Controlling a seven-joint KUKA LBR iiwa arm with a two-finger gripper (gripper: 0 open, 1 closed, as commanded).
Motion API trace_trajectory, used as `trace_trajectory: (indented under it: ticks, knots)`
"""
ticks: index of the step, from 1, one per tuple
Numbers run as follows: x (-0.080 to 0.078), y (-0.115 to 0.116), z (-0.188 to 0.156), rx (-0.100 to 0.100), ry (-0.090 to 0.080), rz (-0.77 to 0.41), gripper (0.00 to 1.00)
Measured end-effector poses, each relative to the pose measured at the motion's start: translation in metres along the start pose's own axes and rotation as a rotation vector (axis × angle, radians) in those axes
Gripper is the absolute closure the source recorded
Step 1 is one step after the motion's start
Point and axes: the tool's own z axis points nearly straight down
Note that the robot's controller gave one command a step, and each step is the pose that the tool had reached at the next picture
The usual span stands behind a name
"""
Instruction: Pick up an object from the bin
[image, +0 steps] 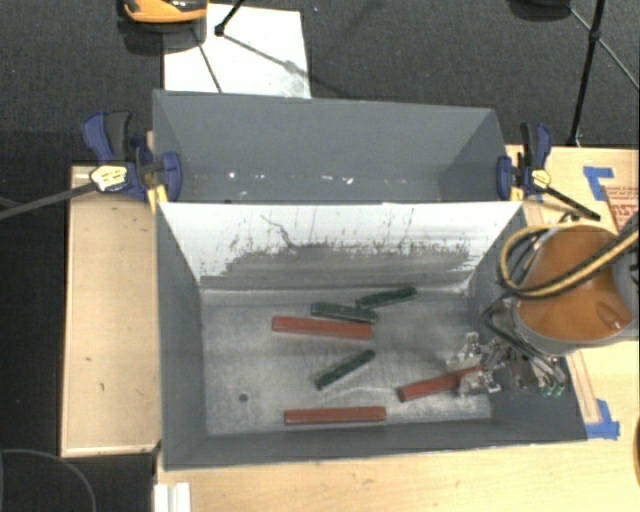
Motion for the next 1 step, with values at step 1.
trace_trajectory:
  ticks: [1]
  knots:
    - [0.0,0.0,0.0,0.0,0.0,-0.001,1.0]
